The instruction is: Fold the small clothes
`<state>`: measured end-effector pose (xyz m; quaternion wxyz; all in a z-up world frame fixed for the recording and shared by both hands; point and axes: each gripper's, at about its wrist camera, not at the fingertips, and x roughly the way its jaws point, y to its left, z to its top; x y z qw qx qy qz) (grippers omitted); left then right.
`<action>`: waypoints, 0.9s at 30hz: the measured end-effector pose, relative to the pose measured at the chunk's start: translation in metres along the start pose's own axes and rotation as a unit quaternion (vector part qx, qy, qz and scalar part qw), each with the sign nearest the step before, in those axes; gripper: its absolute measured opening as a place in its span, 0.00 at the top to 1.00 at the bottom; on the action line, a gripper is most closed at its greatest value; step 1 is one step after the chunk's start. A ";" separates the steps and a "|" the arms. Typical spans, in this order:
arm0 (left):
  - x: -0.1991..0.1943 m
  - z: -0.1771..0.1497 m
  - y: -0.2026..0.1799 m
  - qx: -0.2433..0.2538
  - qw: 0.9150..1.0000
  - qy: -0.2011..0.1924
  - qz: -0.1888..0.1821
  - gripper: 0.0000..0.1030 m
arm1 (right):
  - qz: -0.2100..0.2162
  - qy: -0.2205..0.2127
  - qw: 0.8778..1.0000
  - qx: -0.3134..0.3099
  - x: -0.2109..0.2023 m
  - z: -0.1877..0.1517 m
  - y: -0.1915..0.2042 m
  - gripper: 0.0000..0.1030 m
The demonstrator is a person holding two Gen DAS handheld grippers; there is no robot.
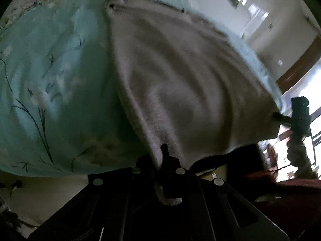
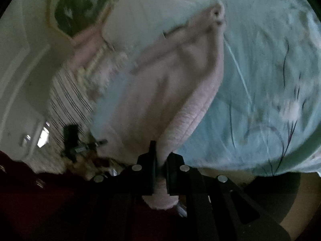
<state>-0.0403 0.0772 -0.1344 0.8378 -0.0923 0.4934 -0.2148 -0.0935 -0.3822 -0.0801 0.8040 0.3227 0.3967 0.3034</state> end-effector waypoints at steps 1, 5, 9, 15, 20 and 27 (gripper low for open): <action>-0.005 0.003 -0.003 -0.001 1.000 -0.008 -0.005 0.97 | 0.010 -0.013 1.000 0.000 -0.004 0.006 0.003 0.92; -0.044 0.024 -0.011 -0.003 0.997 -0.065 -0.045 0.97 | 0.029 -0.048 0.998 -0.003 -0.010 0.028 0.017 0.92; -0.068 0.050 -0.010 -0.013 0.992 -0.112 -0.062 0.97 | 0.022 -0.072 0.997 -0.001 -0.001 0.053 0.019 0.92; -0.058 0.106 -0.014 -0.018 0.988 -0.154 -0.026 0.97 | -0.022 -0.115 0.993 0.011 0.013 0.108 0.003 0.92; -0.052 0.174 -0.005 -0.027 0.983 -0.183 0.015 0.97 | -0.061 -0.145 0.987 0.019 0.023 0.167 -0.011 0.92; -0.028 0.269 0.007 -0.027 0.975 -0.211 0.066 0.97 | -0.116 -0.145 0.982 0.032 0.069 0.256 -0.036 0.92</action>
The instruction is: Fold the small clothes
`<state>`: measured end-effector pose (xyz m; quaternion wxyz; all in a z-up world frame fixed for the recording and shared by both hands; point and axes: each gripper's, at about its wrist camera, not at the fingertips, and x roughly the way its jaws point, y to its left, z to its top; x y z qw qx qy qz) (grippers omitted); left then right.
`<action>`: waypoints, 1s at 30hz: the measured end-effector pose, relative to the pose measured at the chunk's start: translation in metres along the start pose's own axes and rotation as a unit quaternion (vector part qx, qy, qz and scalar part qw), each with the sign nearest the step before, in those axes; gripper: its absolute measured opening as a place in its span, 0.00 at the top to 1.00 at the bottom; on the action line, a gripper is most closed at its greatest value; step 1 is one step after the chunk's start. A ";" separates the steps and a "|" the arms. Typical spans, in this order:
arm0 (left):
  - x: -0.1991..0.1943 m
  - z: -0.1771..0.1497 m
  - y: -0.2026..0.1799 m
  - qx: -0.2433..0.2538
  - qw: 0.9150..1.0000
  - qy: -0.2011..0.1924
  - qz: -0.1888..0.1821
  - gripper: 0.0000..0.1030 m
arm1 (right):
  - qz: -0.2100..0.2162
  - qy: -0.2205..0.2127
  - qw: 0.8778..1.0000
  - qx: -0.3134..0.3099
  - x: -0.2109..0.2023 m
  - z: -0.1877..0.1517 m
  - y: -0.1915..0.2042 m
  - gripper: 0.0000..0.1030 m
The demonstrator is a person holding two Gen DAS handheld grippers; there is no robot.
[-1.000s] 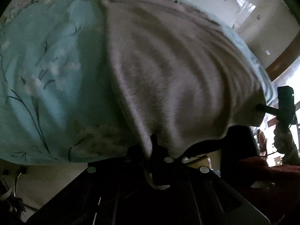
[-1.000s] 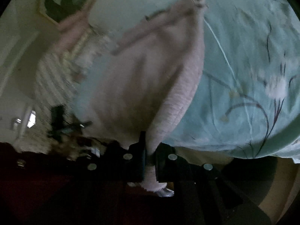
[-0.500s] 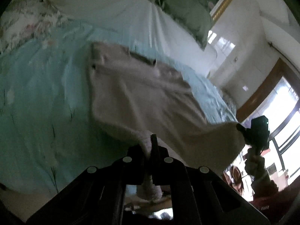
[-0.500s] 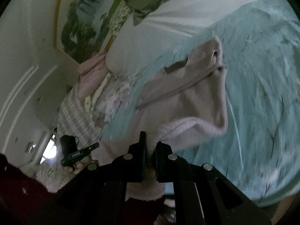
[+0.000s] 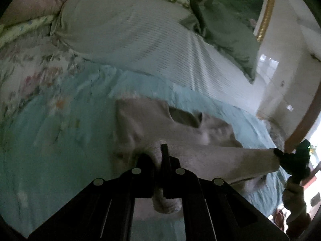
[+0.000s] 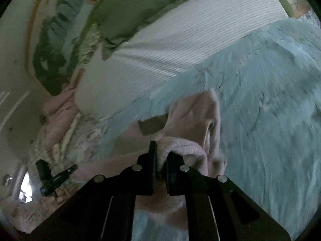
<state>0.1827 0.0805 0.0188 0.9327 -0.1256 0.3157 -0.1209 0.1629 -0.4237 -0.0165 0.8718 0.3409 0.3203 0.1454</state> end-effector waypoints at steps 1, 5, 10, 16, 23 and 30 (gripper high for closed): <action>0.014 0.010 0.000 0.003 1.000 0.002 0.011 0.97 | -0.008 0.003 1.000 -0.001 0.011 0.006 -0.001 0.92; 0.072 0.034 0.006 0.015 0.998 0.021 0.055 0.97 | -0.046 0.022 0.999 -0.011 0.057 0.027 -0.005 0.92; 0.136 0.048 0.021 0.016 0.995 0.051 0.084 0.97 | -0.116 0.043 0.992 -0.020 0.109 0.041 -0.021 0.92; 0.207 0.049 0.033 0.027 0.987 0.089 0.129 0.96 | -0.163 0.086 0.983 -0.001 0.149 0.035 -0.048 0.90; 0.207 0.034 0.037 0.025 0.987 0.099 0.128 0.58 | -0.126 0.038 0.991 0.013 0.093 0.039 -0.041 0.67; 0.144 -0.001 0.017 0.009 0.994 0.087 0.071 0.37 | -0.067 0.080 0.992 -0.072 0.079 -0.007 0.017 0.64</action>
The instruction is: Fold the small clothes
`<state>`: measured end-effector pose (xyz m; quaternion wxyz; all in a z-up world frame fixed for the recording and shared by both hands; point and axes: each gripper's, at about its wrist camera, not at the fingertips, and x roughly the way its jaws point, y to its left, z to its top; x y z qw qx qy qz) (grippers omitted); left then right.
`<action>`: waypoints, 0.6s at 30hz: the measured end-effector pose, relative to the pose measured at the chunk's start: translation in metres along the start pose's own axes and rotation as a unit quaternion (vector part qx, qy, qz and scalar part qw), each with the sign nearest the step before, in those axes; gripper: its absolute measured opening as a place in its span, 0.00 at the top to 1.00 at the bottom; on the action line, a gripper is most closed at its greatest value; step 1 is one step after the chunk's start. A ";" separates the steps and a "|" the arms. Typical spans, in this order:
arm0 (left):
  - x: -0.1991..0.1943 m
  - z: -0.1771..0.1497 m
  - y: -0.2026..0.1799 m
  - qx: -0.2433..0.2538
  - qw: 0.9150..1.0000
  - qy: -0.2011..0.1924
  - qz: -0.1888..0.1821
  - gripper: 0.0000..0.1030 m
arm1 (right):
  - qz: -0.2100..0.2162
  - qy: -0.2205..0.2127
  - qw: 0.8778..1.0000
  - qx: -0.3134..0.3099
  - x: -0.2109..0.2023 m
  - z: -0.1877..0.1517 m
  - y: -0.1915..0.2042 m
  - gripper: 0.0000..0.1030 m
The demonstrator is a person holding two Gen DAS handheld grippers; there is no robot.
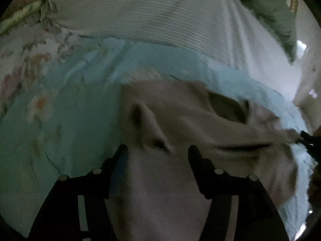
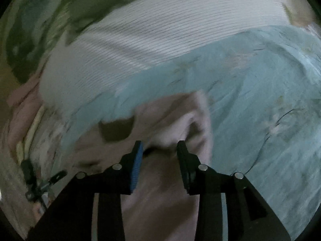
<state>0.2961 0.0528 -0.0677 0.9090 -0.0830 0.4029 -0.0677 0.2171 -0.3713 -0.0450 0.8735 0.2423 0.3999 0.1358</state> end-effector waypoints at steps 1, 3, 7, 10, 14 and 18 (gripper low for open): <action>-0.002 -0.008 -0.008 0.008 1.000 0.007 -0.015 0.37 | 0.016 0.037 0.999 -0.024 0.014 -0.006 0.012 0.64; 0.002 -0.019 -0.025 0.030 0.999 0.024 -0.032 0.37 | 0.025 0.108 0.990 -0.089 0.050 -0.018 0.039 0.64; 0.032 -0.022 -0.062 0.098 0.993 0.063 -0.026 0.37 | -0.002 0.135 0.984 -0.117 0.092 -0.002 0.040 0.64; 0.061 -0.004 -0.070 0.130 0.988 0.080 -0.013 0.34 | -0.044 0.121 0.986 -0.106 0.115 0.034 0.024 0.66; 0.094 0.038 -0.057 0.130 0.989 0.061 0.022 0.33 | -0.126 0.052 0.988 -0.070 0.117 0.078 -0.009 0.66; 0.113 0.079 -0.031 0.108 0.989 0.038 0.095 0.35 | -0.121 -0.002 0.993 0.015 0.082 0.088 -0.034 0.64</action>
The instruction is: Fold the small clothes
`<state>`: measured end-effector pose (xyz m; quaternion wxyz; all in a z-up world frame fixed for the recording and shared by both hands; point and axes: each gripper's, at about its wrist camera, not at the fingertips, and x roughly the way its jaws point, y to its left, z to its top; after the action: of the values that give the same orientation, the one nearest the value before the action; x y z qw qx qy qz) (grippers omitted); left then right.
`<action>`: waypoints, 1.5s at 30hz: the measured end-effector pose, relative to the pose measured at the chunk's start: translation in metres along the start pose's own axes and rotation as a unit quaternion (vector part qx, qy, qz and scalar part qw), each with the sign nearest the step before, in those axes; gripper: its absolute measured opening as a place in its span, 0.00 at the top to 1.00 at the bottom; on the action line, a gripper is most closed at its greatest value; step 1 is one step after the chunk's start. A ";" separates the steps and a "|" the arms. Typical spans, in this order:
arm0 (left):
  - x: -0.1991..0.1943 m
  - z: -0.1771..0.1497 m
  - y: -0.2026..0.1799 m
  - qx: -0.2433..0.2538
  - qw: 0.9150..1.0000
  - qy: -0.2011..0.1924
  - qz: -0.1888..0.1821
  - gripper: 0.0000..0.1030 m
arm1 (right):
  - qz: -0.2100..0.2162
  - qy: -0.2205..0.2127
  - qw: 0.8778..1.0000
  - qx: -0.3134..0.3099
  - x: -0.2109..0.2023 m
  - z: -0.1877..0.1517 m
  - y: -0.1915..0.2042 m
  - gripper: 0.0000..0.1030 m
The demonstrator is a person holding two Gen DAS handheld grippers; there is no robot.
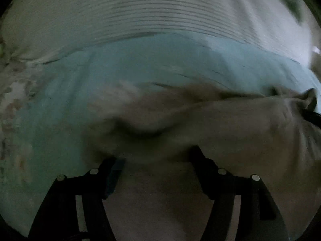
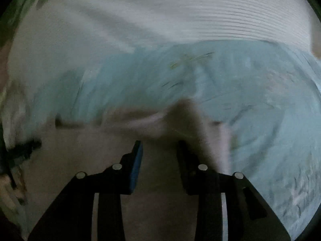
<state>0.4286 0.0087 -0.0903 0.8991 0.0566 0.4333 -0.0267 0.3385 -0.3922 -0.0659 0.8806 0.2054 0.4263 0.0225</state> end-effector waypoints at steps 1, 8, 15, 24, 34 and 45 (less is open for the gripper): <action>0.000 0.006 0.016 -0.028 1.000 -0.001 -0.002 0.36 | 0.008 -0.001 1.000 0.004 -0.006 -0.002 -0.002 0.63; -0.046 -0.043 0.050 -0.096 0.995 -0.015 -0.028 0.35 | 0.067 0.000 0.998 -0.014 -0.066 -0.069 0.012 0.49; -0.129 -0.128 0.031 -0.130 0.989 -0.037 -0.066 0.28 | 0.101 -0.001 0.995 -0.007 -0.105 -0.131 0.017 0.42; -0.161 -0.206 0.024 -0.214 0.971 -0.008 -0.107 0.21 | 0.103 0.006 0.995 0.012 -0.121 -0.170 0.019 0.41; -0.137 -0.221 0.006 -0.251 0.957 0.017 -0.141 0.20 | 0.108 0.008 0.994 0.009 -0.132 -0.185 0.023 0.37; -0.098 -0.189 0.031 -0.324 0.939 -0.006 -0.119 0.19 | 0.100 0.005 0.995 0.001 -0.126 -0.177 0.025 0.37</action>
<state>0.2244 0.0625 -0.1281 0.8615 -0.2899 0.4168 0.0082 0.1275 -0.3354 -0.0605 0.8717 0.2477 0.4078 0.1114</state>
